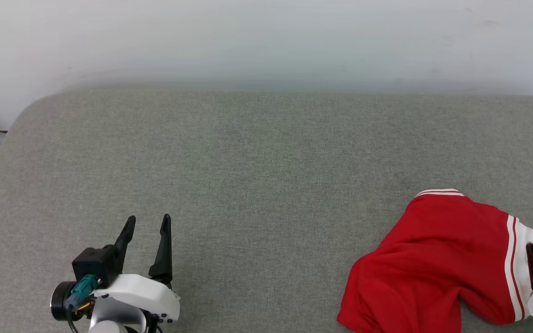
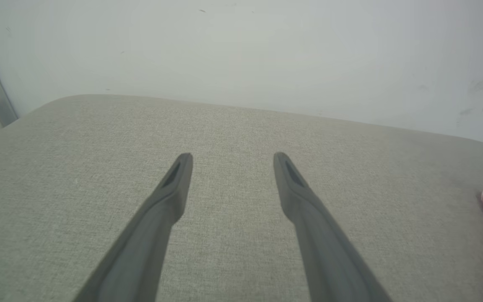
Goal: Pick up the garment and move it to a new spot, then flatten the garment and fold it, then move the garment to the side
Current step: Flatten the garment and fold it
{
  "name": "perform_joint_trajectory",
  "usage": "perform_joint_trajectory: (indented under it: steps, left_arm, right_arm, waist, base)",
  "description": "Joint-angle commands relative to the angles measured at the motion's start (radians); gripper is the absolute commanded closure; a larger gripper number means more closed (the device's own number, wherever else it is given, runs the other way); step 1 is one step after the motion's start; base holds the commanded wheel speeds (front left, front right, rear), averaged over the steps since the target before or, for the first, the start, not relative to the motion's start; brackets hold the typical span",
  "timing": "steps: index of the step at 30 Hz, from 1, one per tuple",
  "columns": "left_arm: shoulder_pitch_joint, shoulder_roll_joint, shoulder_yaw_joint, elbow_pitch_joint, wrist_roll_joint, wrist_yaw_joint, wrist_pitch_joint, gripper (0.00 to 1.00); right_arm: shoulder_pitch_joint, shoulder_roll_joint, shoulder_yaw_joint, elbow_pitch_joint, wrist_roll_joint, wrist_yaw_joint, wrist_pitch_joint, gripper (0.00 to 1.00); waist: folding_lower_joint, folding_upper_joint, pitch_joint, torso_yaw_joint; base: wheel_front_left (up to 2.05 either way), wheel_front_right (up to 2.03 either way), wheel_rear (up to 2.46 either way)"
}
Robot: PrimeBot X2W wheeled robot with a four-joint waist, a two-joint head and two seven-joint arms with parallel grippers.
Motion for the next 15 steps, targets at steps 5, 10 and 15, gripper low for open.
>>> perform_joint_trajectory:
  steps: [5,10,15]
  left_arm:
    - [0.014,0.007,-0.004,-0.004,-0.008,0.011,0.016,0.00]
    - [0.038,0.009,-0.007,0.002,-0.013,0.019,0.024,0.00]
    - [0.049,0.015,-0.012,0.003,-0.015,0.024,0.044,0.00]
  right_arm:
    - [0.037,0.084,0.015,-0.160,-0.102,-0.001,-0.159,0.00]
    - [0.104,0.135,0.094,-0.320,-0.141,-0.001,-0.204,0.00]
    - [0.190,0.187,0.145,-0.501,-0.149,-0.001,-0.200,0.00]
  waist:
    - [0.0000,-0.0001,-0.028,0.000]
    - [0.0000,-0.0001,-0.069,0.000]
    - [0.0000,-0.0001,-0.087,0.003]
  base:
    - [0.00,0.00,0.00]
    - [0.00,0.00,0.00]
    - [0.00,0.00,0.00]
